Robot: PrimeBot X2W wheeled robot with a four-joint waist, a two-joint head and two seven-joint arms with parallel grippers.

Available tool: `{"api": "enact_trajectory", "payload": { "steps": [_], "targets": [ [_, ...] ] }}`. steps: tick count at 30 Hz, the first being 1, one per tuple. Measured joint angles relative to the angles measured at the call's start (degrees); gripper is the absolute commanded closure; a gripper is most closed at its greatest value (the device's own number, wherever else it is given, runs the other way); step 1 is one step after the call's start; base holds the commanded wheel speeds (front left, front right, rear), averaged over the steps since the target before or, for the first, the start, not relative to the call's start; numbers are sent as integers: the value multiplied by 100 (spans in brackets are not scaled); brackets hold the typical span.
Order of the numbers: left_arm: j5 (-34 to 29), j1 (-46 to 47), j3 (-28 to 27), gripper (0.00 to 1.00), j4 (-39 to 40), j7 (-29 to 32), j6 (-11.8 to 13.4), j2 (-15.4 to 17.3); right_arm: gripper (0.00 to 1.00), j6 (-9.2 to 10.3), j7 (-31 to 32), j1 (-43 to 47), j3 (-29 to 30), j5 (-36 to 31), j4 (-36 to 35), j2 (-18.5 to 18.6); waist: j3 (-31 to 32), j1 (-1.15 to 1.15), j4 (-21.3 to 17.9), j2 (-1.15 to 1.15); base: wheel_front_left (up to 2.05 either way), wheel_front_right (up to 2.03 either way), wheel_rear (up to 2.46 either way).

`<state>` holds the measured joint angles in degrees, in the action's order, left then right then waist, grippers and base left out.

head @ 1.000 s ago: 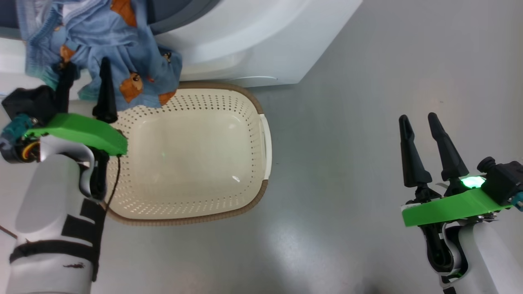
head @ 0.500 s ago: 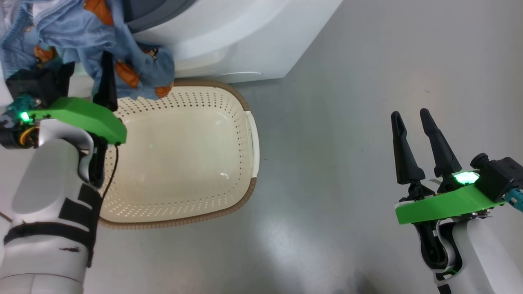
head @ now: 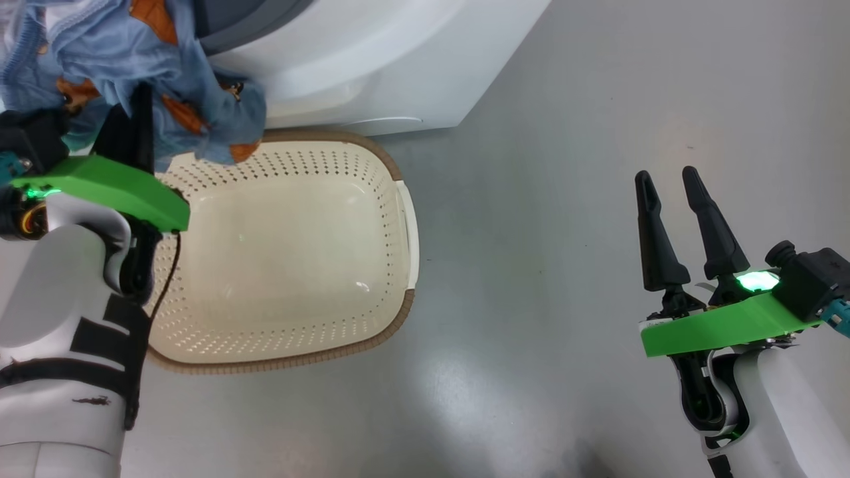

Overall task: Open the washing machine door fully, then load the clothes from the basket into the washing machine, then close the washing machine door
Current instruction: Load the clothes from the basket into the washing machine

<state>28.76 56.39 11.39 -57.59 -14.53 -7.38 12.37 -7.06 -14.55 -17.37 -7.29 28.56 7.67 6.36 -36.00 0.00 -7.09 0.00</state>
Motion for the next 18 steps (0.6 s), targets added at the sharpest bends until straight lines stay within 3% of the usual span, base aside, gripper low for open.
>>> {"api": "enact_trajectory", "payload": {
  "steps": [7,18],
  "targets": [
    [-109,-205,-370,100,389,47,-23,16,0,0,0,0,2,0,0,-56,71,0,97,0,0,0,0],
    [-812,-287,-1177,100,1418,-10,-22,-103,0,0,0,0,1,0,8,-69,161,0,192,0,0,0,0]
  ]
}}
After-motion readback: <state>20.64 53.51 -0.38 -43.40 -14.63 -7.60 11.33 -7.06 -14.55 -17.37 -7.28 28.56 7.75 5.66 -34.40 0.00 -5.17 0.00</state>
